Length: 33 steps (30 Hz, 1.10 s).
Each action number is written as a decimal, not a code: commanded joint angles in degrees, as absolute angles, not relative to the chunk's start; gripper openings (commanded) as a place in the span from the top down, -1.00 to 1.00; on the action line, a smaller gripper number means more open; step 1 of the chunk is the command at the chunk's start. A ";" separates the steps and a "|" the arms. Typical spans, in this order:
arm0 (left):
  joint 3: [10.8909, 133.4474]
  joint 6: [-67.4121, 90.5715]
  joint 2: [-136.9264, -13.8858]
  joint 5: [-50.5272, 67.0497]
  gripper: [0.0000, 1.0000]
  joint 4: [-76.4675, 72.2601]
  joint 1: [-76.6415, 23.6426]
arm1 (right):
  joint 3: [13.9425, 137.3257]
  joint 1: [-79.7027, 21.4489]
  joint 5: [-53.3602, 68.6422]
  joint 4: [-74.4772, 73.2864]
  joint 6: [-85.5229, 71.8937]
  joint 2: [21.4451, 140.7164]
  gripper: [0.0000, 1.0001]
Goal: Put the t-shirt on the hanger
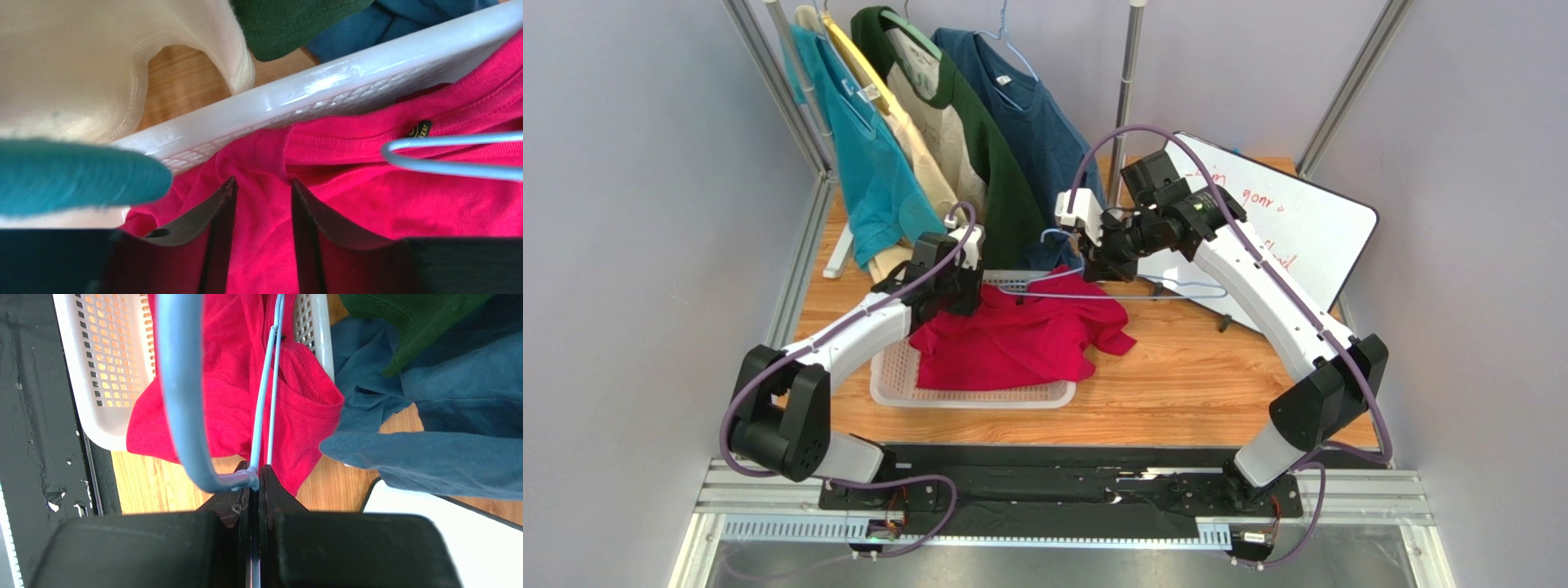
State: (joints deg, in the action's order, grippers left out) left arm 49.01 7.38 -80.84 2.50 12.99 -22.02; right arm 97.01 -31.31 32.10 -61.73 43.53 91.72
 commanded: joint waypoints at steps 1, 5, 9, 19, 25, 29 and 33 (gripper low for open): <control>51.06 8.35 -80.68 1.93 0.34 10.10 -22.50 | 100.37 -31.11 34.28 -61.09 44.56 93.69 1.00; 51.24 8.00 -79.28 2.02 0.63 10.72 -22.50 | 102.12 -31.03 33.84 -60.38 44.38 95.88 1.00; 51.24 7.38 -78.75 1.84 1.00 10.72 -22.50 | 103.27 -31.11 35.24 -60.21 43.68 97.21 1.00; 51.42 7.12 -77.35 3.34 1.00 10.99 -22.50 | 105.99 -31.29 37.79 -61.17 43.59 100.19 1.00; 51.50 7.12 -76.29 4.56 1.00 11.51 -22.50 | 107.49 -31.38 38.23 -62.67 44.21 102.04 1.00; 51.68 6.77 -75.24 5.89 1.00 12.13 -22.59 | 108.10 -31.29 38.67 -61.70 44.12 103.18 1.00; 52.03 5.54 -73.66 7.03 1.00 13.44 -22.68 | 109.16 -31.29 41.13 -61.61 43.77 104.50 1.00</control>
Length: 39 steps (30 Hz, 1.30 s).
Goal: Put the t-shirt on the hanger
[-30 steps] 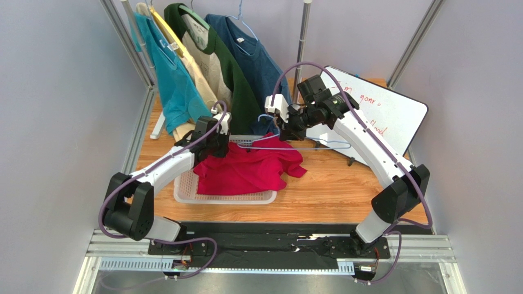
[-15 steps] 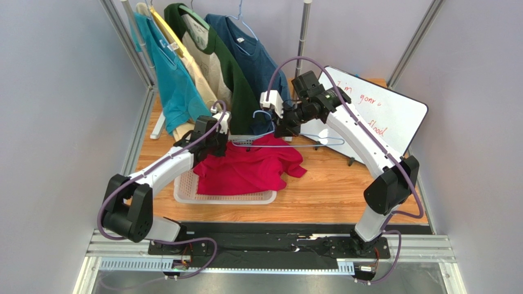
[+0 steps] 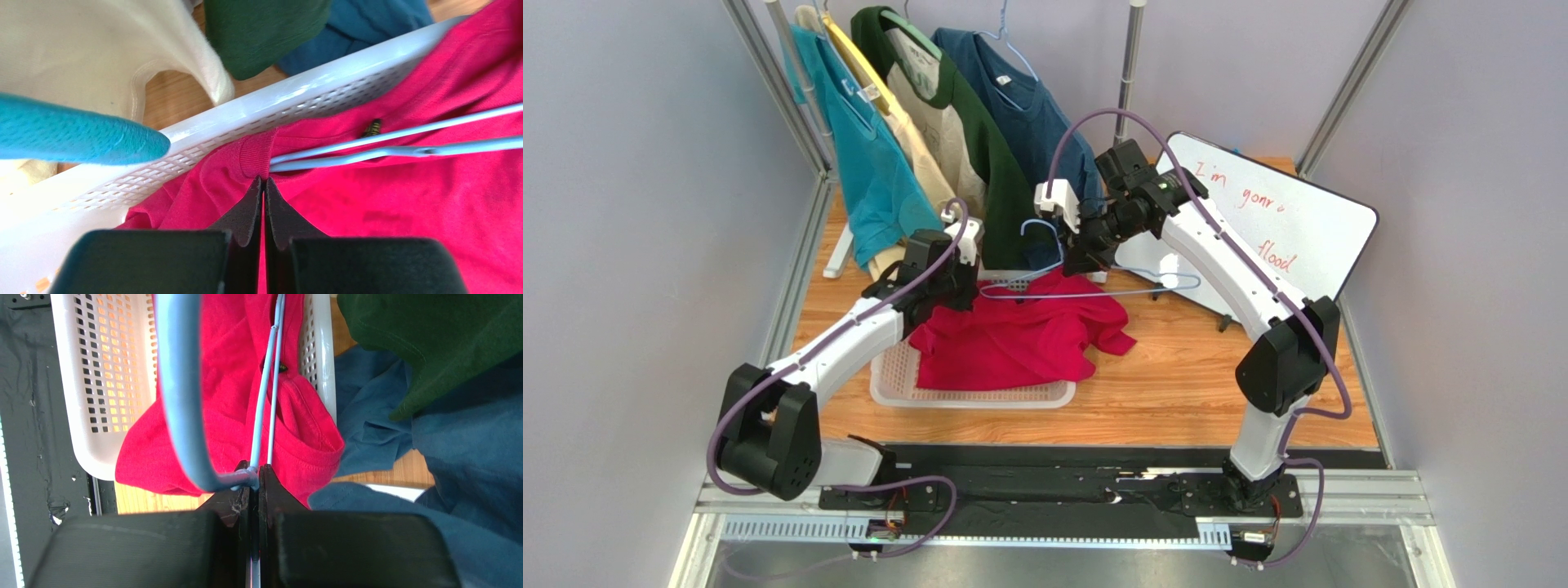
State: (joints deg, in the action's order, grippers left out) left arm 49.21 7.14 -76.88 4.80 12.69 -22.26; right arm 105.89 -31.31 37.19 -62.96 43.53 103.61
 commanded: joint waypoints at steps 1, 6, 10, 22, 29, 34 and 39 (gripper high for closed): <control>52.21 4.93 -73.04 7.73 1.00 13.71 -22.68 | 109.25 -31.29 41.74 -61.70 43.86 104.59 1.00; 52.91 3.43 -70.32 11.07 1.00 15.46 -23.03 | 108.46 -31.29 46.57 -61.08 44.38 104.94 1.00; 53.44 1.85 -66.72 13.96 1.00 17.22 -23.91 | 107.58 -31.29 48.86 -58.99 45.17 105.03 1.00; 56.34 1.76 -60.38 17.75 1.00 21.97 -27.59 | 102.83 -31.38 57.04 -46.76 41.23 105.21 1.00; 58.18 1.23 -60.38 19.51 1.00 23.03 -29.79 | 99.41 -32.52 61.69 -41.22 38.05 104.59 1.00; 59.32 1.41 -61.52 21.80 1.00 23.38 -31.02 | 98.61 -34.36 62.84 -42.10 39.90 105.20 1.00; 58.80 0.88 -61.17 22.23 1.00 22.15 -32.25 | 98.18 -36.12 64.07 -39.92 38.41 106.17 1.00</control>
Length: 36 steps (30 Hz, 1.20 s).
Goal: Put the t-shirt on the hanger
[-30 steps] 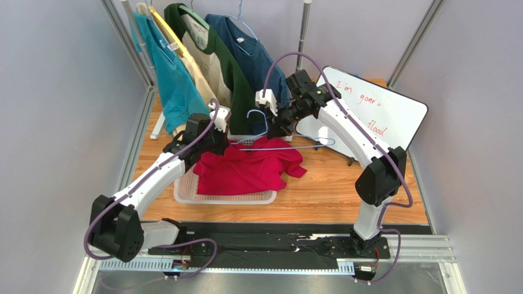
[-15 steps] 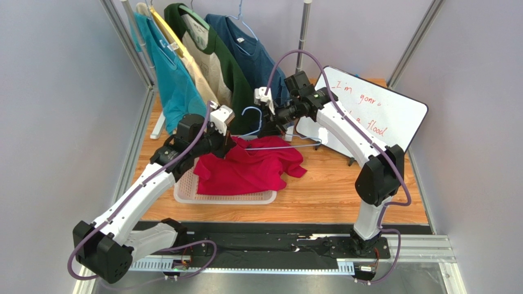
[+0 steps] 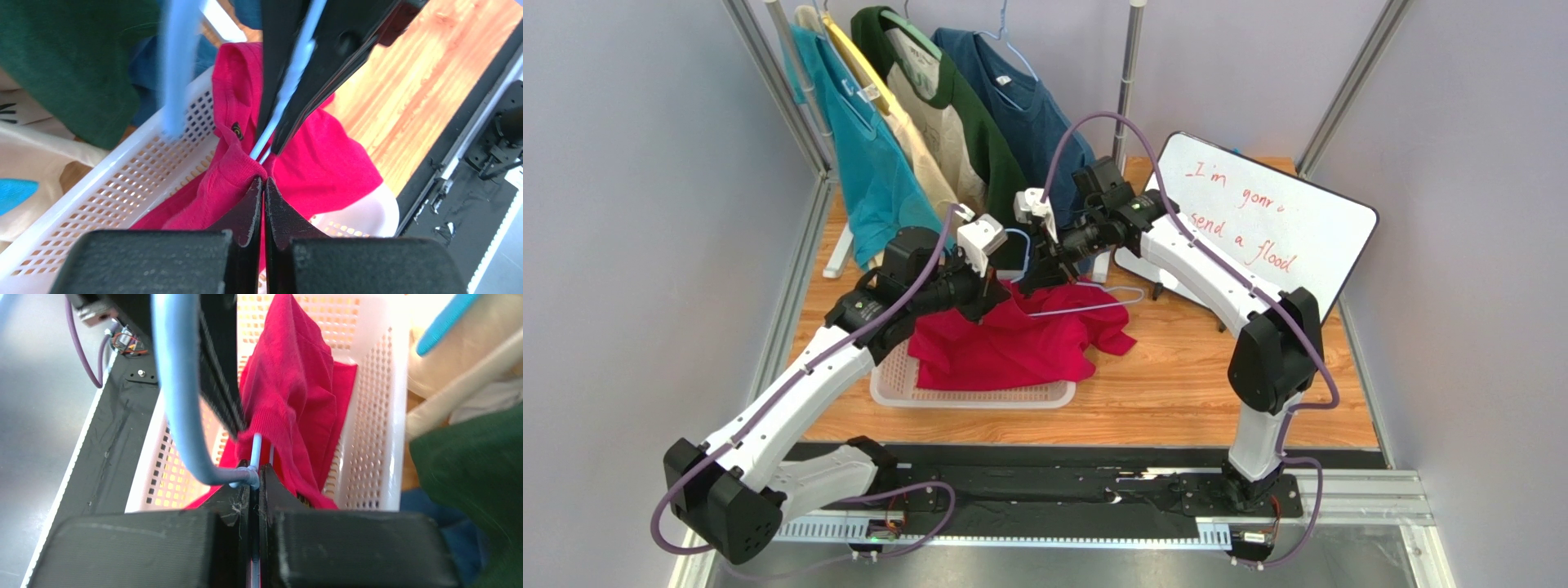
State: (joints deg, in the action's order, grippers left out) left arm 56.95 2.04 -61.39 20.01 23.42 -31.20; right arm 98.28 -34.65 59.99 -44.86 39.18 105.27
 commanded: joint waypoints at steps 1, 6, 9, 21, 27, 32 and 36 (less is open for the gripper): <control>58.54 0.88 -61.26 22.24 1.00 21.80 -32.78 | 97.56 -36.47 64.42 -38.86 37.97 106.08 1.00; 57.05 0.09 -60.56 22.77 1.00 20.04 -33.31 | 96.06 -37.44 65.21 -29.11 28.85 106.08 1.00; 54.67 -3.77 -56.96 23.03 0.96 19.86 -33.31 | 96.50 -37.53 65.04 -28.74 28.48 105.82 1.00; 56.96 -34.34 -37.27 21.20 -0.63 40.07 -32.34 | 95.62 -37.00 66.27 -26.90 27.77 104.59 1.00; 57.83 -42.71 -42.53 17.49 -0.58 39.12 -28.40 | 95.89 -37.09 66.45 -26.98 28.30 104.06 1.00; 58.27 -44.03 -48.25 21.67 -0.51 36.21 -23.65 | 96.06 -37.70 66.53 -28.56 29.27 102.83 1.00; 59.15 -47.28 -51.23 28.90 -0.22 40.85 -21.01 | 95.98 -38.23 66.45 -29.36 29.44 101.52 1.00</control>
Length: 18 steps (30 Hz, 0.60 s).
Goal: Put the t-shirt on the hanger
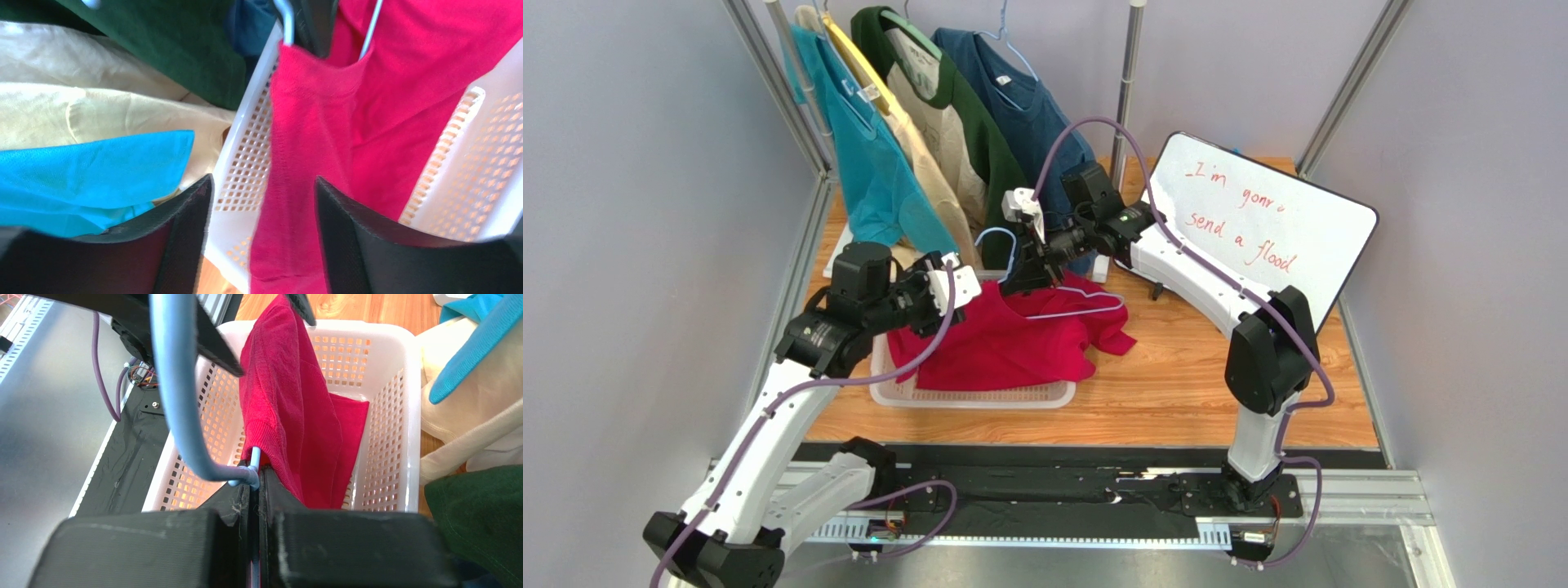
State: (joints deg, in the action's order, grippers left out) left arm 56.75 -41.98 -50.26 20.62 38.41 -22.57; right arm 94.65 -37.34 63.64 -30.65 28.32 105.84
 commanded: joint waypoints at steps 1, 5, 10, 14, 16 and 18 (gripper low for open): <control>59.24 -47.55 -51.76 30.40 -0.16 41.22 -21.01 | 95.98 -38.23 66.53 -29.36 29.27 101.51 1.00; 58.80 -46.06 -55.18 35.93 0.10 39.20 -21.01 | 96.94 -38.93 66.88 -29.44 29.44 101.95 1.00; 59.85 -42.37 -59.23 37.61 0.30 32.79 -21.01 | 98.61 -39.73 67.15 -29.44 29.53 103.01 1.00; 59.59 -42.45 -59.68 41.73 0.56 29.80 -21.01 | 99.40 -40.34 67.24 -29.44 29.44 103.36 1.00; 59.33 -42.89 -59.68 42.62 0.65 29.71 -21.09 | 99.40 -40.34 66.89 -29.44 29.53 103.36 1.00; 58.98 -42.98 -59.33 41.75 0.90 29.97 -21.09 | 99.75 -40.25 65.49 -30.49 29.53 103.10 0.98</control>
State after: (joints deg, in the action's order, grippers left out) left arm 57.19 -42.59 -60.10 37.19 33.26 -21.12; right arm 96.68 -39.77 64.47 -31.09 28.47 104.90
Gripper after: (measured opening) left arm 0.130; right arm 0.008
